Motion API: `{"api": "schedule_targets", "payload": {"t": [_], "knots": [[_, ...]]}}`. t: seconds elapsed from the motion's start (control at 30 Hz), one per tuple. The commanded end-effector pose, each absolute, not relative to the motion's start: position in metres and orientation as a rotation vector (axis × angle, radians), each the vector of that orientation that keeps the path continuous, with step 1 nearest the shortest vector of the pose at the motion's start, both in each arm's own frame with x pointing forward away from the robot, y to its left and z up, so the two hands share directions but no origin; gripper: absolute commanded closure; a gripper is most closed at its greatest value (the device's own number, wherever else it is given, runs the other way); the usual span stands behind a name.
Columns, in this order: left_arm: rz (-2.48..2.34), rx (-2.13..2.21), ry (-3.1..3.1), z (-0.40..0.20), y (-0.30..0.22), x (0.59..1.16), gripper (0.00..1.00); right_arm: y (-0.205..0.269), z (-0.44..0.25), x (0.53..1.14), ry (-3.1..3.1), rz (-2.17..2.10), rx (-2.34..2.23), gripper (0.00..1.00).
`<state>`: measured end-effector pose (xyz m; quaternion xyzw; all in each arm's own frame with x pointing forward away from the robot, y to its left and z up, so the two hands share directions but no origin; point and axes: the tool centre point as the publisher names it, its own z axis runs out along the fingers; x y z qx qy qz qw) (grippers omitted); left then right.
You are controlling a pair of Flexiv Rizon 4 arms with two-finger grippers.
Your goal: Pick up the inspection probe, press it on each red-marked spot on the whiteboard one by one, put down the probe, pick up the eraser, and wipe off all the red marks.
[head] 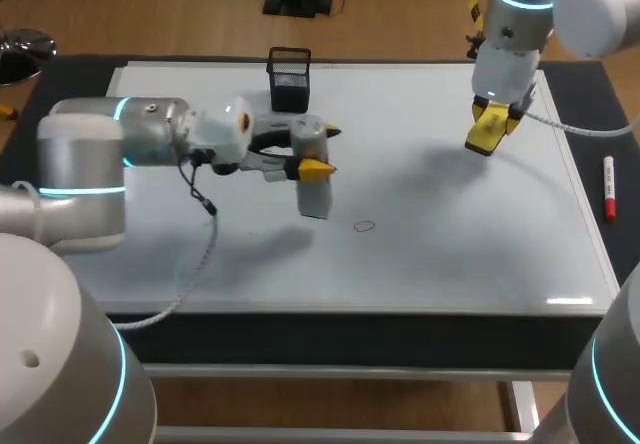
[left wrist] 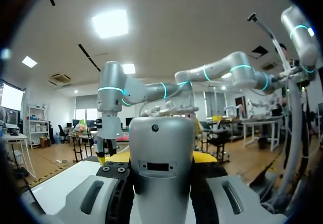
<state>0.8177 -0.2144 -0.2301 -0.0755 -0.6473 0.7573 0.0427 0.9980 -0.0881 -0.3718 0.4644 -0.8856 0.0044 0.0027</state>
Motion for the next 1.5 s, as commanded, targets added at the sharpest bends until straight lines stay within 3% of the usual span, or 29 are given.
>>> {"api": "schedule_targets", "payload": {"t": [0.03,0.63,1.5], "knots": [[2.267,-0.312,-1.925,-0.239,-0.24,0.82,1.0,-0.089,-0.371,0.998,-2.774,0.019,1.458,1.0],[2.199,-0.374,-1.863,-0.269,-0.286,0.82,1.0,-0.089,-0.371,0.998,-2.774,0.019,1.458,1.0],[2.132,-0.347,-1.91,-0.285,-0.289,0.831,1.0,-0.089,-0.371,0.998,-2.774,0.019,1.458,1.0]]}}
